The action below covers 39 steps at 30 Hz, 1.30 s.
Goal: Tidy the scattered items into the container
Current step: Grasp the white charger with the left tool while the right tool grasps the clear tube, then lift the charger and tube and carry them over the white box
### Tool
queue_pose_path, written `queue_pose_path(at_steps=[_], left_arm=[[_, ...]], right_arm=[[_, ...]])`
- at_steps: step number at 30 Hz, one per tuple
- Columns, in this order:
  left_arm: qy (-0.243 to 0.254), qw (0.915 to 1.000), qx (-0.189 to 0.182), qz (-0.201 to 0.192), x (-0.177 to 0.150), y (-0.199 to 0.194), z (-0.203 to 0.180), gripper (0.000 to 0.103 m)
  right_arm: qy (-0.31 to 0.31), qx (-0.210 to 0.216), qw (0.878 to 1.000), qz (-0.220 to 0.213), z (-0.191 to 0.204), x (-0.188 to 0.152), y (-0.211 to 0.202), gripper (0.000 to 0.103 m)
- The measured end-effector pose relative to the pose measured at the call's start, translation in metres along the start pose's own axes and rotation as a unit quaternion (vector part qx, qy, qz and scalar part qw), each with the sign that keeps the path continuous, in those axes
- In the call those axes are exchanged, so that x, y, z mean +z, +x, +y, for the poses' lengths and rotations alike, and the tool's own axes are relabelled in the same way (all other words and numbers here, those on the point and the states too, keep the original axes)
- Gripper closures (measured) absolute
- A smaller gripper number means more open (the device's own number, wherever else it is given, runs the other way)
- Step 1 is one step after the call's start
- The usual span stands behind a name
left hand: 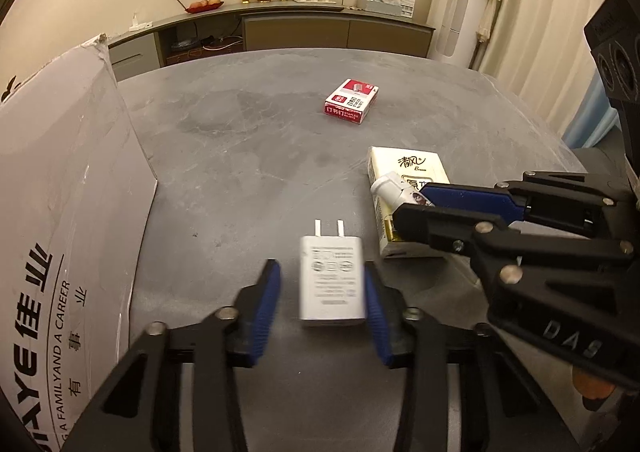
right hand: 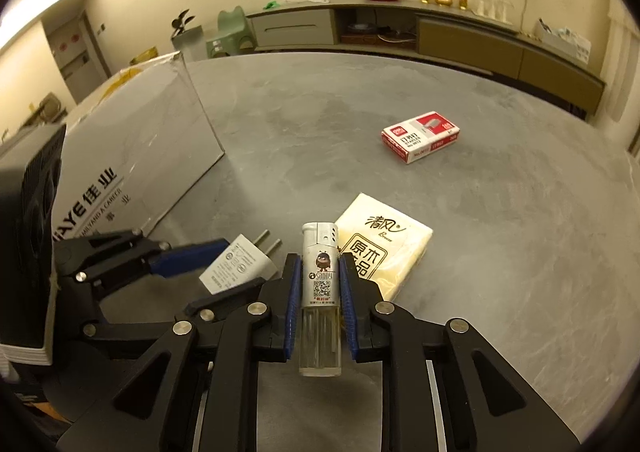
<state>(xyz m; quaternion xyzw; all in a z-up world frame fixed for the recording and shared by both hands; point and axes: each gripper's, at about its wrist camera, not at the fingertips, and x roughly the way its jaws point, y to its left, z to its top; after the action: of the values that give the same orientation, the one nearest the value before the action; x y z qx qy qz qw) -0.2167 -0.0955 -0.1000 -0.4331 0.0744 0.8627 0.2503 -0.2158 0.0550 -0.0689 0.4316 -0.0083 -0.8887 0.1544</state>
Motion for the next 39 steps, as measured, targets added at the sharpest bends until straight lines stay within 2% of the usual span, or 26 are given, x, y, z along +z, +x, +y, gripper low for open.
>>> queue_pose_path(at_steps=[11, 19, 39], left_arm=[[-0.013, 0.9996, -0.024, 0.0, 0.002, -0.014, -0.002, 0.071], [-0.011, 0.9997, -0.02, -0.01, 0.005, -0.034, -0.009, 0.071], [0.018, 0.9983, 0.013, -0.054, 0.002, -0.118, -0.041, 0.071]], right_arm=[[0.073, 0.047, 0.996, -0.008, -0.016, -0.002, -0.019, 0.083], [0.115, 0.078, 0.99, -0.014, -0.02, -0.01, -0.036, 0.083], [0.134, 0.123, 0.981, -0.066, -0.001, -0.027, -0.105, 0.083]])
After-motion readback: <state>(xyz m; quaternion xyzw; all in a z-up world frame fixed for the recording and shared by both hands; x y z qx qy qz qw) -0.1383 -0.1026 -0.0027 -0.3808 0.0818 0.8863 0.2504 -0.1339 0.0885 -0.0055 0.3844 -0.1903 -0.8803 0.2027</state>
